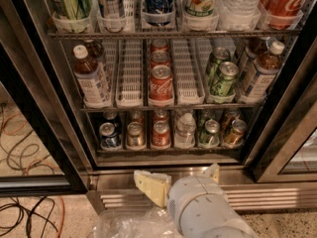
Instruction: Pick green can from middle shelf of fridge
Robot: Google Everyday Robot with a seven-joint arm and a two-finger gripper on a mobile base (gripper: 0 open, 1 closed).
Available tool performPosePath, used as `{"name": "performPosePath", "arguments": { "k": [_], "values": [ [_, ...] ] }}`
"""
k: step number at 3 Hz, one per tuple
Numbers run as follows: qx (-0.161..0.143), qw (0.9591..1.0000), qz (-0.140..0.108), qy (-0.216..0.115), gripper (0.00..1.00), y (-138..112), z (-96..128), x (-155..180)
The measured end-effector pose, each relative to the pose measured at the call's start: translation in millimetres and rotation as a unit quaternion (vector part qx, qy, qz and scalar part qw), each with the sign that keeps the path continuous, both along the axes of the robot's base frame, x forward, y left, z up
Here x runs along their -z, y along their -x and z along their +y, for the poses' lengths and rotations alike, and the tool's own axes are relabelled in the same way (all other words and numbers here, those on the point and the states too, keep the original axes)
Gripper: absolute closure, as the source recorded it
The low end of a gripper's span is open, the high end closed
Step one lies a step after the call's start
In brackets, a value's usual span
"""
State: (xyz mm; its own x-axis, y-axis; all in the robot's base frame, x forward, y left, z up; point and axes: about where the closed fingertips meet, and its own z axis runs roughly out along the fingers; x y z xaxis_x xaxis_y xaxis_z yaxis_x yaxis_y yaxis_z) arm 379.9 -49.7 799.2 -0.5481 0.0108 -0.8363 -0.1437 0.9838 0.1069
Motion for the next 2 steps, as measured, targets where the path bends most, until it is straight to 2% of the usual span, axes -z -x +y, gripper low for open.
{"name": "performPosePath", "arguments": {
  "k": [1, 2],
  "values": [
    [-0.002, 1.0000, -0.001, 0.002, 0.00, 0, 2, -1],
    [0.007, 0.9996, -0.023, 0.011, 0.00, -12, 1, -3]
  ]
}}
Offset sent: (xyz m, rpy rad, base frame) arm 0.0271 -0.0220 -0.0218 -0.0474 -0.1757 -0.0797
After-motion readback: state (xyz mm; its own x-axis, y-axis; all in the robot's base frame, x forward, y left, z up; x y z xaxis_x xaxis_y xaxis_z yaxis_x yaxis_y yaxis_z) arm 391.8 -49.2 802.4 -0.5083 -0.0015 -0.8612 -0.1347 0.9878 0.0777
